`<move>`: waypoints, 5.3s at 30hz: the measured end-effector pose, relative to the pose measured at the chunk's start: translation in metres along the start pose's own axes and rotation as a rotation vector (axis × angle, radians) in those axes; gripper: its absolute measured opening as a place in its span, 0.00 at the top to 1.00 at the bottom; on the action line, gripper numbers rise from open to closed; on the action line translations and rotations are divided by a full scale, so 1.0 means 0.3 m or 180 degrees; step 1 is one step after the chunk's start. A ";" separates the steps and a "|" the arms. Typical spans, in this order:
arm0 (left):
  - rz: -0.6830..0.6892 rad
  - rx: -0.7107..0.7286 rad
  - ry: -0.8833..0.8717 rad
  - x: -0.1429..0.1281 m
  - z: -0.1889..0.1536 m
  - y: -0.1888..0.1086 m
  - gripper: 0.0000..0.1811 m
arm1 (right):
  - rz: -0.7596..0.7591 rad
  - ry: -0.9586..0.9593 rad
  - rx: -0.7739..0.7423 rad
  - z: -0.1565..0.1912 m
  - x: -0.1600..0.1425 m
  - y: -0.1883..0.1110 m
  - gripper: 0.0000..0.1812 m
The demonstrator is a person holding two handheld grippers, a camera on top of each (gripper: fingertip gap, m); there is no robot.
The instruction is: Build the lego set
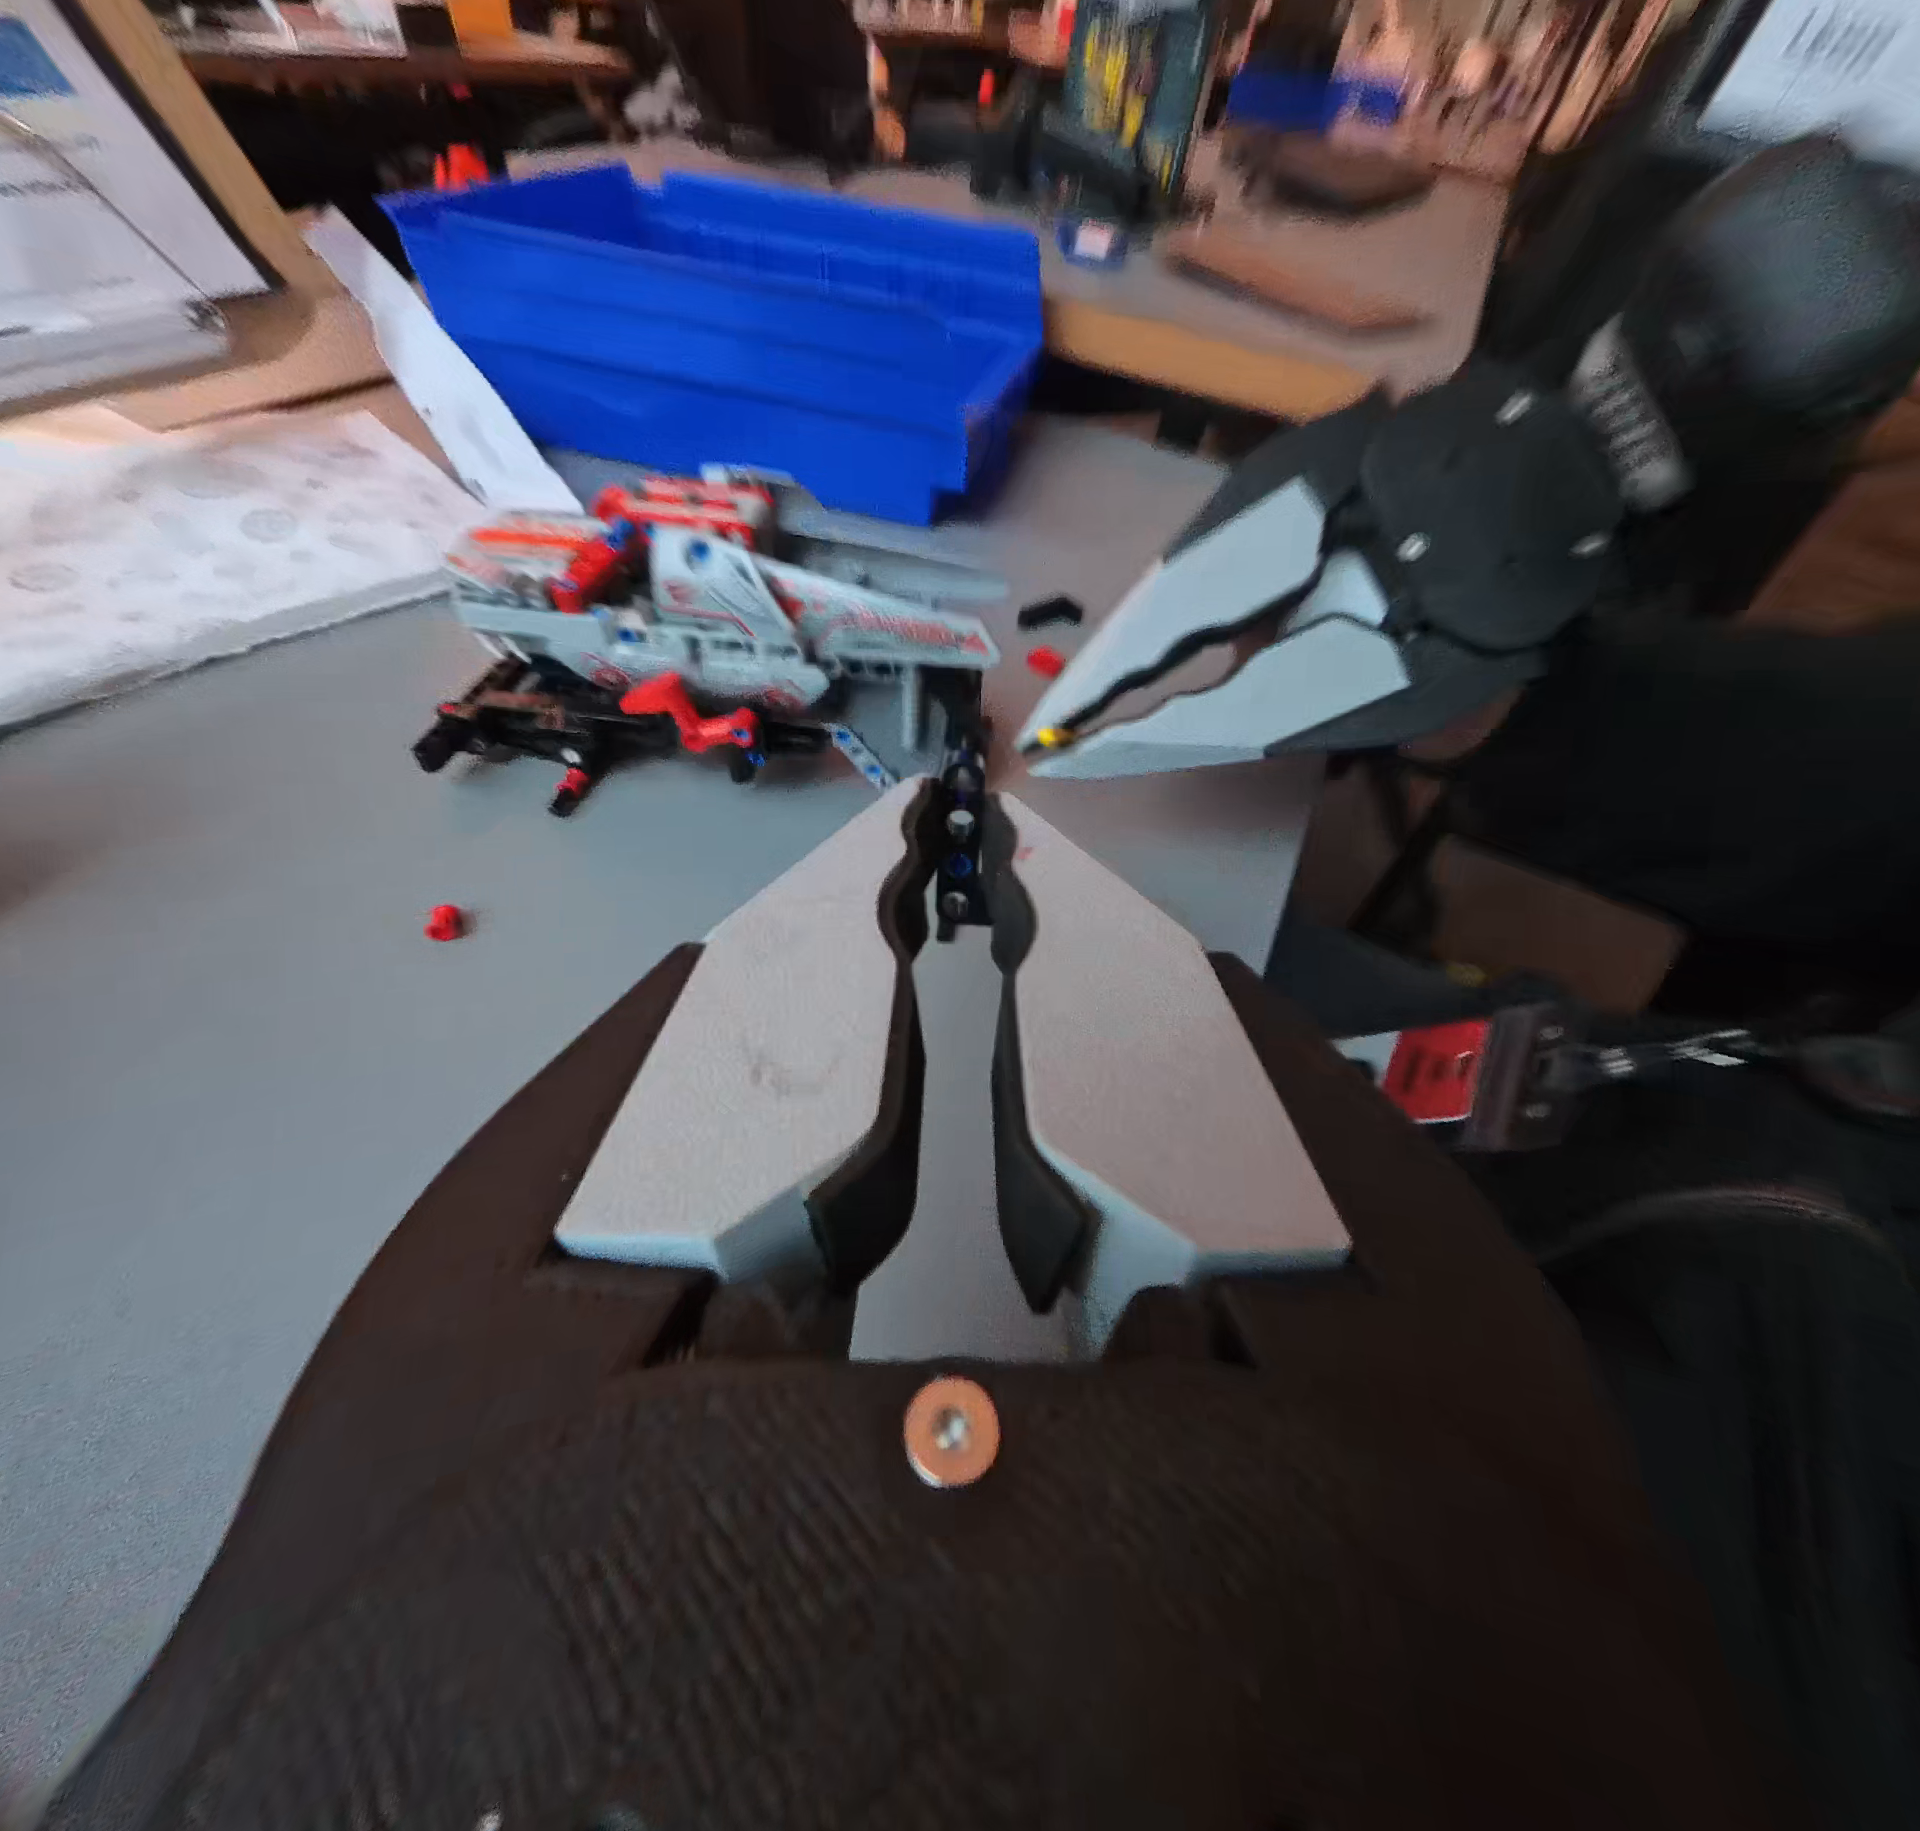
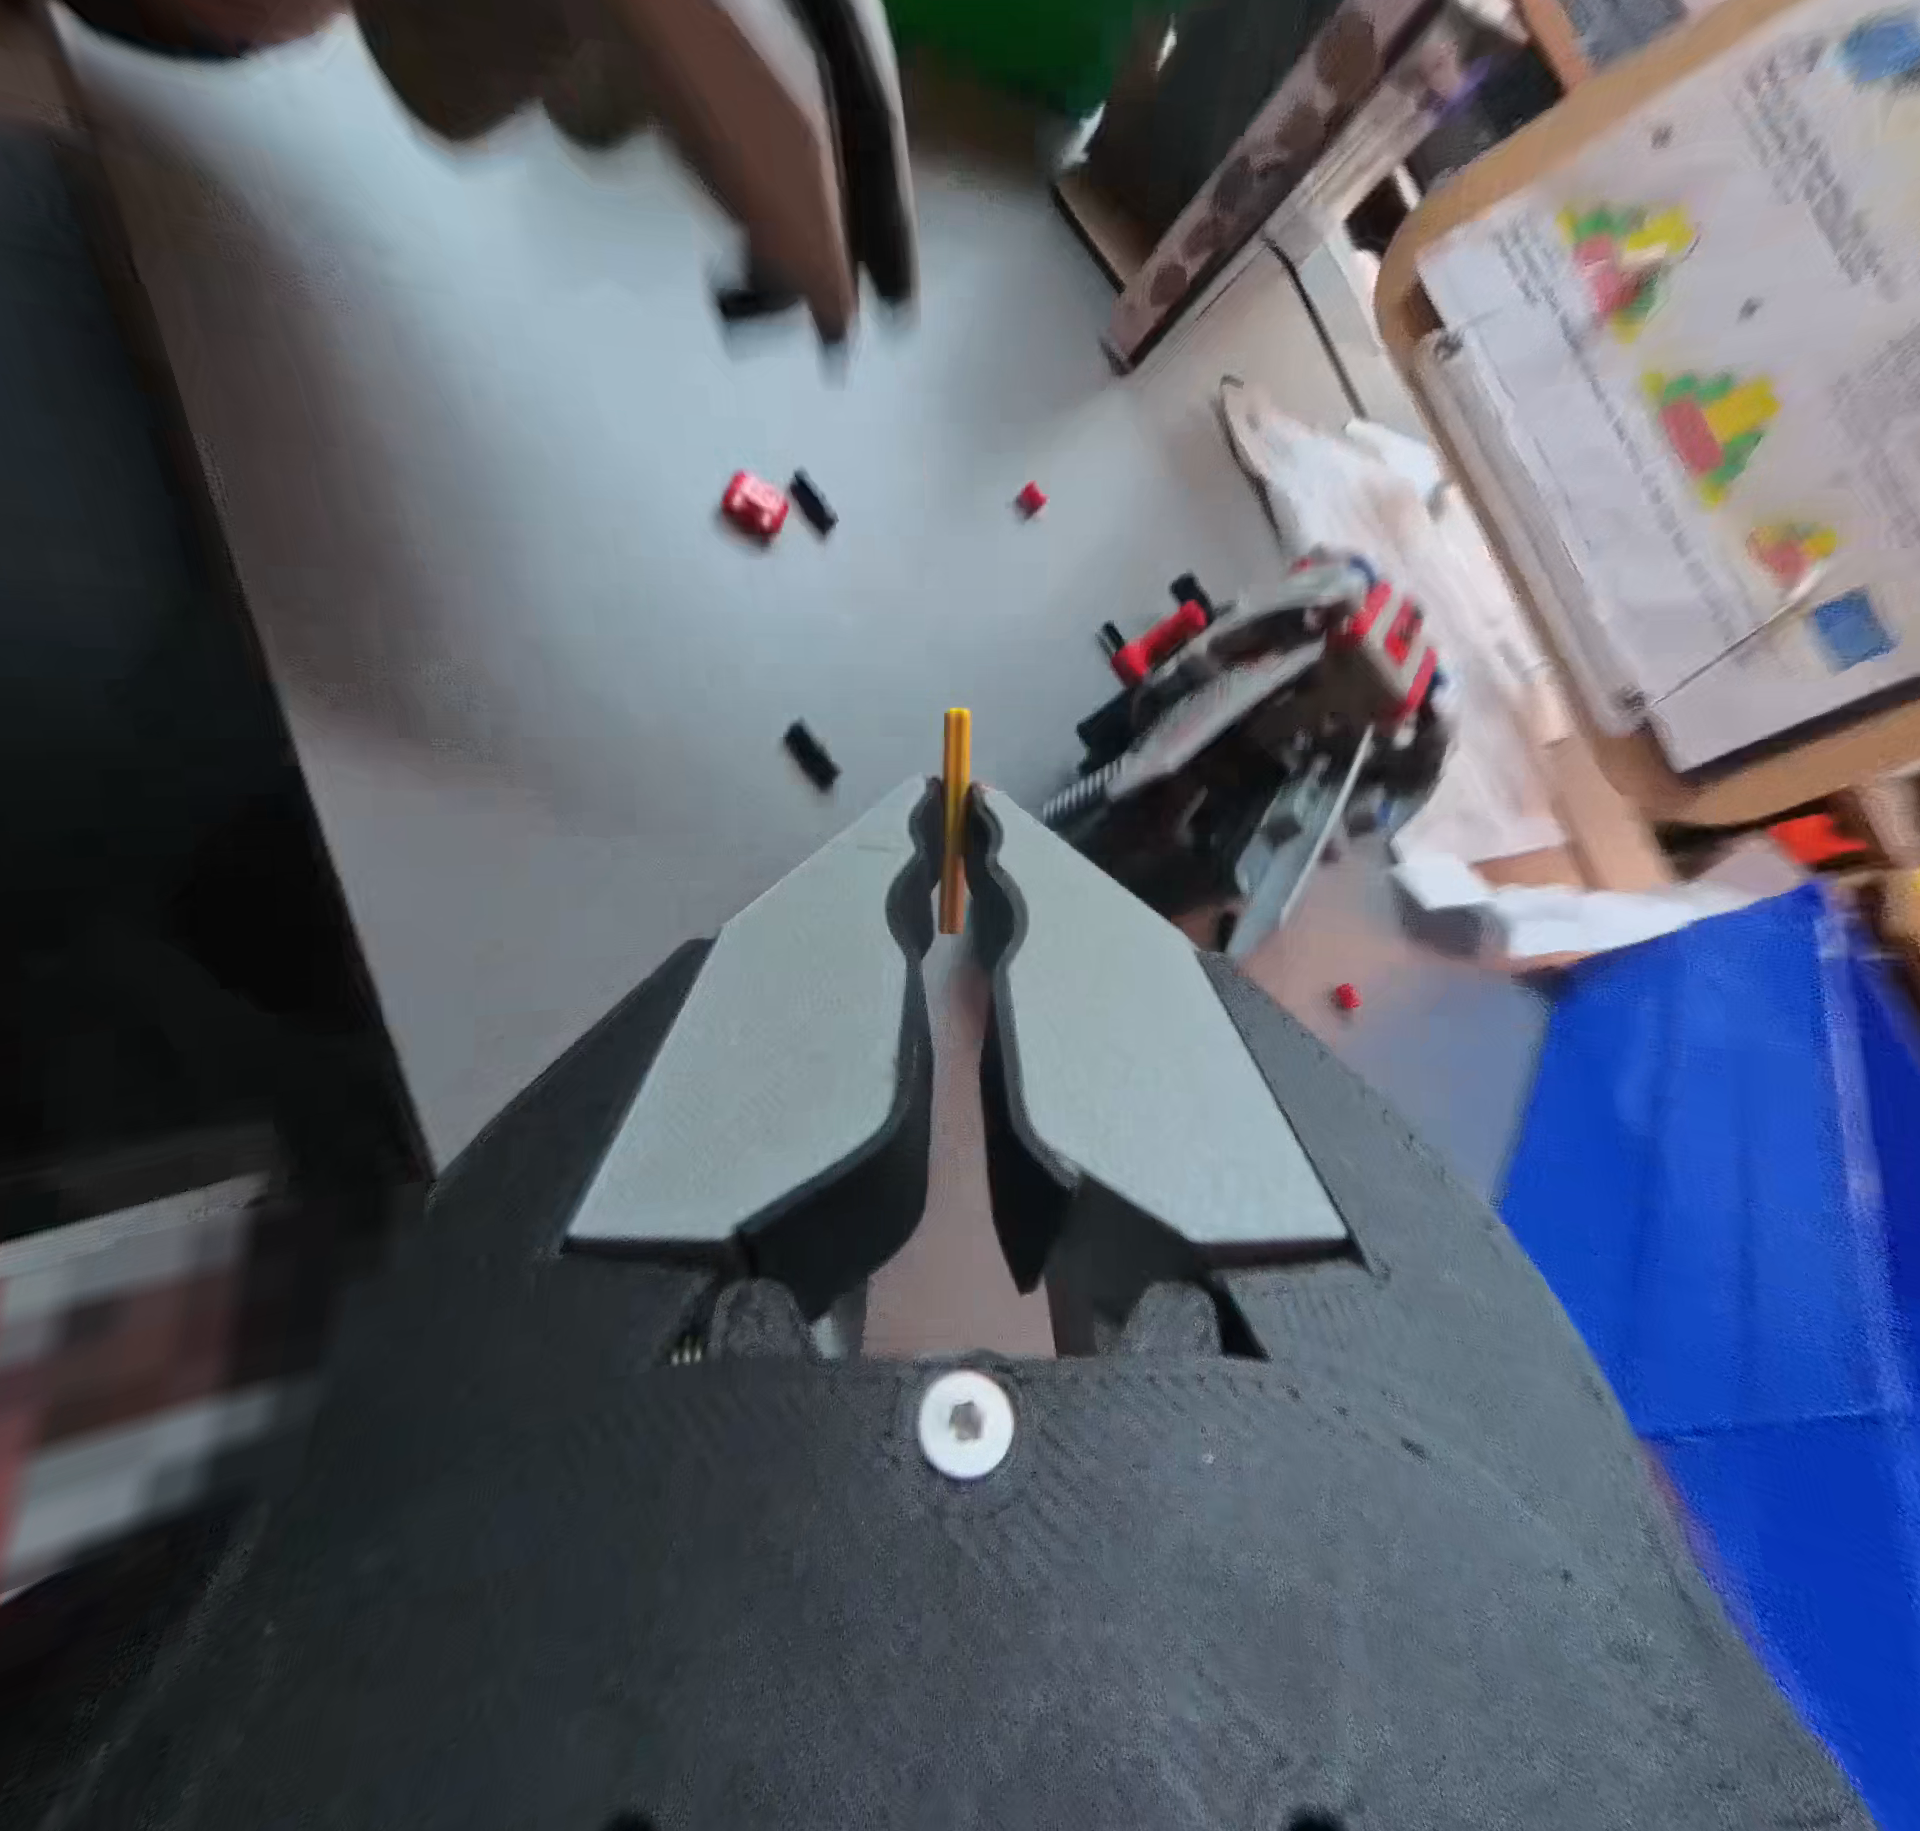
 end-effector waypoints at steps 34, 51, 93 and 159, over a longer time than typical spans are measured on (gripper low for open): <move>0.0393 -0.0203 -0.0916 -0.098 0.015 0.060 0.97 | 0.0988 0.1957 0.0224 -0.274 -0.310 -0.129 0.82; -0.0501 -0.0498 -0.1544 -0.049 -0.006 0.061 0.97 | -0.0495 0.1788 0.0847 -0.113 0.112 -0.100 0.82; 0.0051 -0.0457 -0.0015 -0.029 -0.062 0.049 0.87 | -0.0509 0.2174 0.0928 -0.036 0.087 -0.023 1.00; -0.1308 -0.1748 -0.2357 0.030 -0.182 0.063 0.93 | -0.1802 0.0808 0.0933 0.011 0.283 -0.151 1.00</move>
Point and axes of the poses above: each gripper's, where its closed fingertips meet, y out along the fingers, x out of its top, z = x × y across the jaws, the point moved 7 cm from there along -y, back along the fingers, and after that the axes turned 14 degrees about -z, right-handed, at the moved point
